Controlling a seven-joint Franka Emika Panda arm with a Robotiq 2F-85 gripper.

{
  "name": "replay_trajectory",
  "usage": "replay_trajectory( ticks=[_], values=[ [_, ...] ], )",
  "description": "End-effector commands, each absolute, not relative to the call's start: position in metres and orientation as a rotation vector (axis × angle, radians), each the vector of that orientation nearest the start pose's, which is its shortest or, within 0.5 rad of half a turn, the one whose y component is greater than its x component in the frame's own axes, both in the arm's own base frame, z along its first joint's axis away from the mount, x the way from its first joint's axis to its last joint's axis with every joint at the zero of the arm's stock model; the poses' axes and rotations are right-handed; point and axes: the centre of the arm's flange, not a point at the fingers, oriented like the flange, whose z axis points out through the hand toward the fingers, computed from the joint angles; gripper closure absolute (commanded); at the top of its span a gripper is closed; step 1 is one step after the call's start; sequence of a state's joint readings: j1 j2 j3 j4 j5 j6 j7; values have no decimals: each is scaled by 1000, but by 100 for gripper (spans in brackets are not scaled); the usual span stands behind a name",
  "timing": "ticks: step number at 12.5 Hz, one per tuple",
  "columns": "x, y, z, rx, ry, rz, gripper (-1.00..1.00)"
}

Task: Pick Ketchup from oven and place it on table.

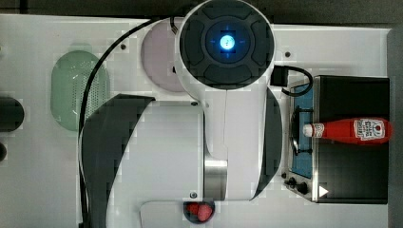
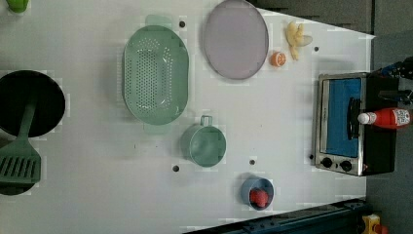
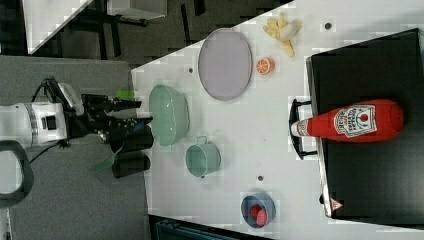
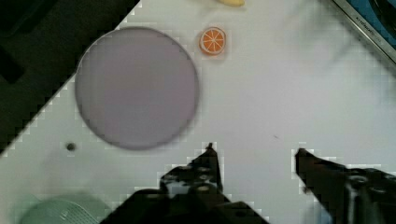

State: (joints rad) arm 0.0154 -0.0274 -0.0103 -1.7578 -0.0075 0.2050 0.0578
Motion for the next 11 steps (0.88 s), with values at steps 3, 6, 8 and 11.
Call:
replay_trajectory(
  ticks=[3, 6, 8, 11],
  values=[
    [443, -18, 627, -2820, 1401, -39, -99],
    [443, -45, 626, -2774, 1470, -35, -100],
    [442, -81, 620, -2711, 1559, -18, -100],
    [447, -150, 605, -2577, 1713, -44, -100]
  ],
)
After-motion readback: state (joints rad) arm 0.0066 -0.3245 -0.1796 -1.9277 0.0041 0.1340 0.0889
